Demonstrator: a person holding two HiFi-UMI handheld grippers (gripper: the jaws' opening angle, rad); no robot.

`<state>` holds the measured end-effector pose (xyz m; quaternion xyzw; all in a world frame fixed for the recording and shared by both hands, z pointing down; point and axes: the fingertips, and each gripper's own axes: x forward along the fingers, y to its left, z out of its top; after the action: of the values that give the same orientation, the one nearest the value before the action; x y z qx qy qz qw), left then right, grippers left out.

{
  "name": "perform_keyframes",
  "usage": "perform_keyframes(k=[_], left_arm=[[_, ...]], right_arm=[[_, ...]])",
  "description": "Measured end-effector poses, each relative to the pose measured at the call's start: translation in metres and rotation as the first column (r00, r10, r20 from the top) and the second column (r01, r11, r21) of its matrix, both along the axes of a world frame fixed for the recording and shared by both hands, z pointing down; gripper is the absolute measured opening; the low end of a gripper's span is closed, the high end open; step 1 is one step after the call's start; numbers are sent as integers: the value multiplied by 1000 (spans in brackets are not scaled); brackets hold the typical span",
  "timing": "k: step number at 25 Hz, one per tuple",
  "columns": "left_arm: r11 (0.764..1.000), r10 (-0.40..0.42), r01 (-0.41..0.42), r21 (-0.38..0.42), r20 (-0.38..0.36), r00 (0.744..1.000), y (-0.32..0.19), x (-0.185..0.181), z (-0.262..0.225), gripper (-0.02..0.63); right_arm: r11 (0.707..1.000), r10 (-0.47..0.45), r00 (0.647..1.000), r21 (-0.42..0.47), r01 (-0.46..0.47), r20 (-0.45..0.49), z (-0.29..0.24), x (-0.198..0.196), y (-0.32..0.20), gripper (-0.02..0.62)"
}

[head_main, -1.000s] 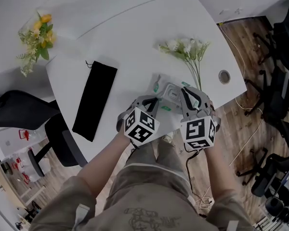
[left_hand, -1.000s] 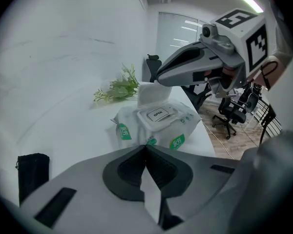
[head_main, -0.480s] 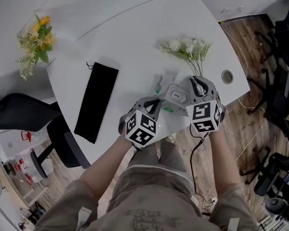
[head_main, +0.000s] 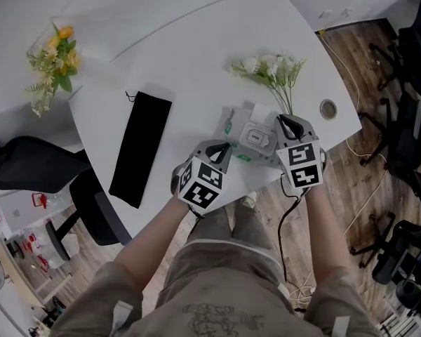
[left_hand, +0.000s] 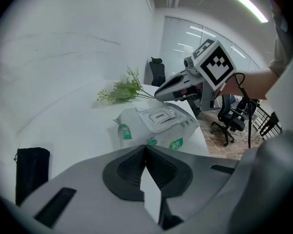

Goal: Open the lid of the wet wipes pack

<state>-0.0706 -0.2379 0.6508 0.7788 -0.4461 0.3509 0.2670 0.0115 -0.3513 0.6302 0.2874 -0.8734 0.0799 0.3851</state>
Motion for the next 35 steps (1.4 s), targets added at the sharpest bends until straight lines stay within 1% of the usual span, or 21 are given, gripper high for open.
perform_keyframes(k=[3,12,16,18,24,29,32,35], left_arm=[[999,-14,14,32,0,1000,1,-3,-15,17],[988,-33,30,152,17,999,-1,-8,-84,17],[975,-7,-8,222,68,998,3,-5,-125,17],[963,0,-23,267,86,996,5,-2,-148,18],[921,4,-30,388,68,998,17,15,-215,18],[874,27,-47,484,48,998,27,31,-263,17],[851,55,-84,518,71,996,35,41,-287,17],[819,81,-114,562,84,993,44,54,-312,18]], right_arm=[[1000,22,998,0,-23,63,-26,1,7,41],[996,51,973,61,-67,223,-125,19,36,35],[993,49,957,92,-79,286,-174,30,55,35],[991,44,948,108,-82,315,-197,36,65,35],[978,32,936,183,-102,350,-254,57,96,35],[966,-8,930,244,-88,367,-288,68,123,35],[961,-20,922,260,-89,387,-304,75,138,35],[957,-22,914,273,-98,405,-316,82,151,35]])
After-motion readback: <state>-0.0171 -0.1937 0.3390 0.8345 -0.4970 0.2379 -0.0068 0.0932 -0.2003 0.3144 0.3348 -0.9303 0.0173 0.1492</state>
